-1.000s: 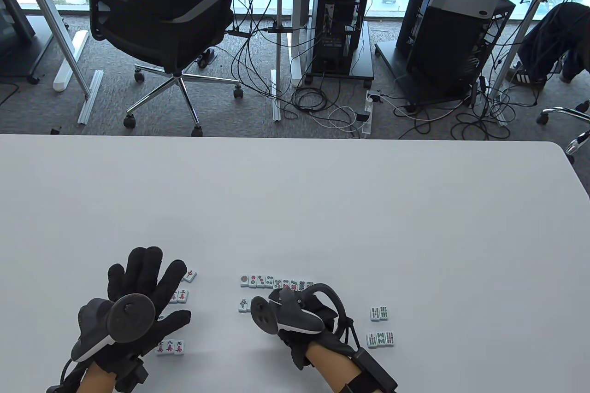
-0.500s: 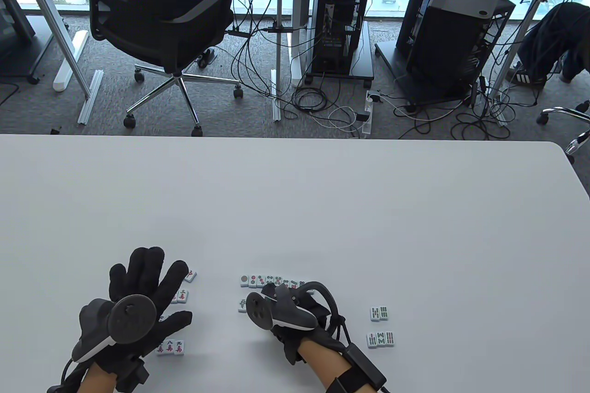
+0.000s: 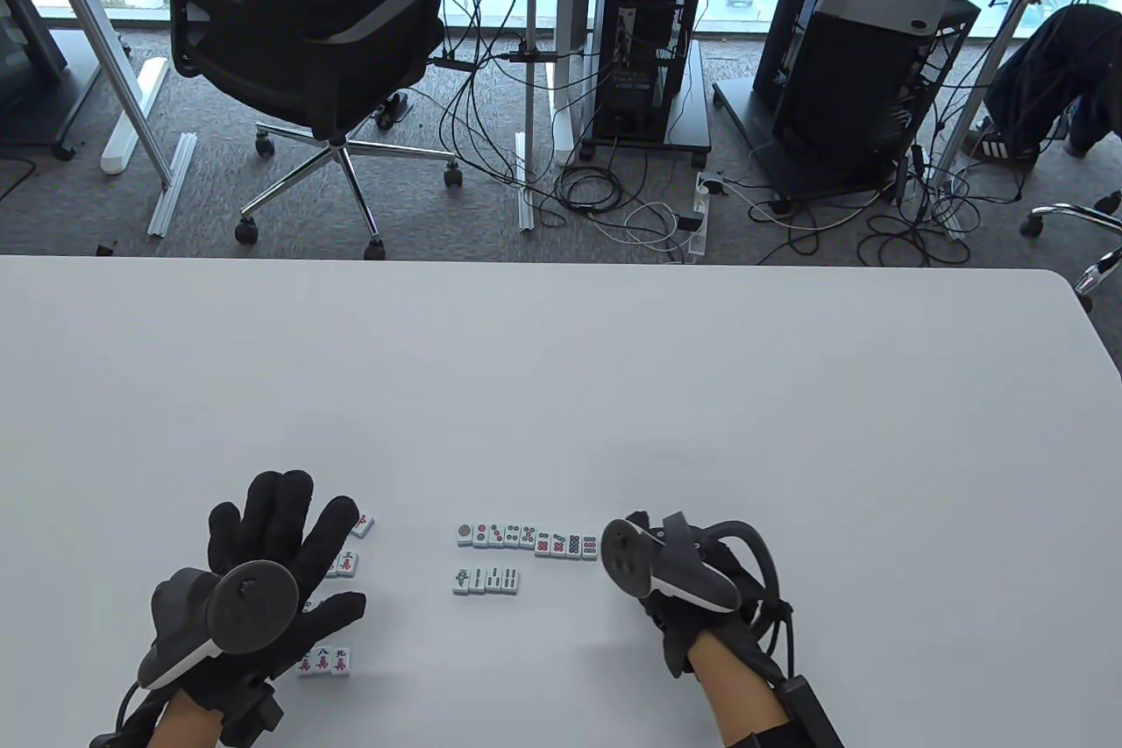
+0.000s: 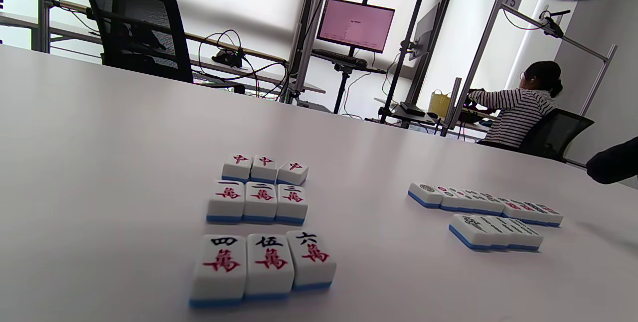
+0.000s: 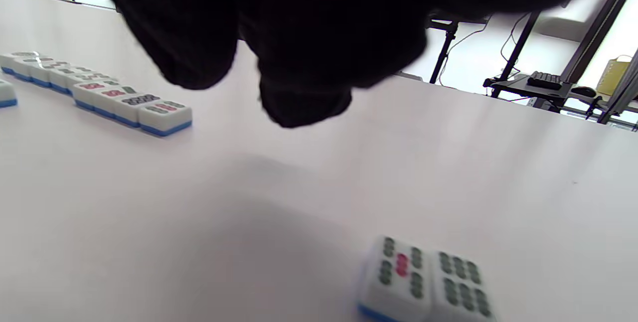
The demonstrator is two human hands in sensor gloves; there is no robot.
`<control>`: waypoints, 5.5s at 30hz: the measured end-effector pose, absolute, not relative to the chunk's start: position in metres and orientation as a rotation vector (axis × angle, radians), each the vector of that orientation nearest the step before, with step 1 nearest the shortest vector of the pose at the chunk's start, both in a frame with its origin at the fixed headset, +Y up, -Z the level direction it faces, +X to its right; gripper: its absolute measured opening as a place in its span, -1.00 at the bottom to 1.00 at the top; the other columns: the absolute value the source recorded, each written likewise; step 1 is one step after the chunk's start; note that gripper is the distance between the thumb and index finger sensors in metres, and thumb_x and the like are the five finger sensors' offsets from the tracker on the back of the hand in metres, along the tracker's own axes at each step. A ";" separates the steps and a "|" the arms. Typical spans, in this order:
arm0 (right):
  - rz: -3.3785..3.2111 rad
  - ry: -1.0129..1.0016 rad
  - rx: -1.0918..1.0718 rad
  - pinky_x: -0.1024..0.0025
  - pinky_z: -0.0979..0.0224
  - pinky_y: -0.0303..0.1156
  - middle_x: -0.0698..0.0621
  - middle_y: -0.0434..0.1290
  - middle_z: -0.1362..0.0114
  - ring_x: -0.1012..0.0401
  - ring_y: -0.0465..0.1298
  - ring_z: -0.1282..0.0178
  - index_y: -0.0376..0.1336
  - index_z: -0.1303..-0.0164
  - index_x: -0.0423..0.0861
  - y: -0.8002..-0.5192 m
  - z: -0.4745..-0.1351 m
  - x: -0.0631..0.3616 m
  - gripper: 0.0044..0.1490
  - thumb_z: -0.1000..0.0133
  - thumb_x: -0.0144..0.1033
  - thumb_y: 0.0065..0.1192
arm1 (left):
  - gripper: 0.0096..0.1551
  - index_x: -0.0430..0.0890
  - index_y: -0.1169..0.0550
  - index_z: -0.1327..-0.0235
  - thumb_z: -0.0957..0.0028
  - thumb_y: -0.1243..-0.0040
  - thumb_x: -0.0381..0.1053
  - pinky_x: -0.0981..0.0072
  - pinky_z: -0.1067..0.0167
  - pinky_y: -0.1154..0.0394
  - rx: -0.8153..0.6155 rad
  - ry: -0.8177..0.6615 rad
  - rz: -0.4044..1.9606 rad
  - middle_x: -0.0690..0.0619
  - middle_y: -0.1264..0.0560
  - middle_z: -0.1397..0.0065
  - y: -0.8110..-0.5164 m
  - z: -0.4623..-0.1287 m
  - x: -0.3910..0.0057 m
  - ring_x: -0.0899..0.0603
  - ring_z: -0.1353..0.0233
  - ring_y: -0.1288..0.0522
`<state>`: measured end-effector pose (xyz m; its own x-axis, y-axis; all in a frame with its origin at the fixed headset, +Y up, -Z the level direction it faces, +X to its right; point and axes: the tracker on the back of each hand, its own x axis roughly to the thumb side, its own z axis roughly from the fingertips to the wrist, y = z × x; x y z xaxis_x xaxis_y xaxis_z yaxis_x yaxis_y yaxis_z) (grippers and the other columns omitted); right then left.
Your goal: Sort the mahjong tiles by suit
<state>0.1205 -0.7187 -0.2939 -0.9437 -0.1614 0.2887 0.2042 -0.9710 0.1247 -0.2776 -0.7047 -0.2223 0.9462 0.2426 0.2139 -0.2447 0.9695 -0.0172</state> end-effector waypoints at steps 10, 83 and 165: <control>-2.827 -0.454 -0.257 0.48 0.49 0.51 0.00 0.62 0.19 0.29 0.52 0.56 0.27 -0.41 -0.14 -0.748 -0.286 0.163 -0.23 0.00 -0.12 0.39 | 0.07 0.30 0.04 -0.56 0.20 -0.02 0.55 -0.38 -0.49 0.44 0.009 -0.217 0.248 0.18 0.45 -0.63 -0.705 -0.222 -0.278 -0.12 -0.69 0.51; -2.843 -0.458 -0.201 0.46 0.42 0.54 0.00 0.61 0.12 0.27 0.55 0.49 0.28 -0.37 -0.19 -0.759 -0.289 0.178 -0.25 0.00 -0.16 0.41 | 0.07 0.29 0.04 -0.56 0.20 -0.03 0.55 -0.37 -0.49 0.43 -0.006 -0.213 0.244 0.17 0.45 -0.63 -0.700 -0.221 -0.275 -0.13 -0.69 0.51; -2.922 -0.353 -0.603 0.48 0.50 0.51 0.01 0.62 0.22 0.29 0.52 0.58 0.32 -0.30 -0.29 -0.743 -0.257 0.097 -0.25 0.02 -0.16 0.43 | 0.06 0.30 0.04 -0.56 0.20 -0.03 0.55 -0.37 -0.50 0.43 -0.012 -0.215 0.242 0.18 0.45 -0.63 -0.702 -0.222 -0.273 -0.12 -0.69 0.51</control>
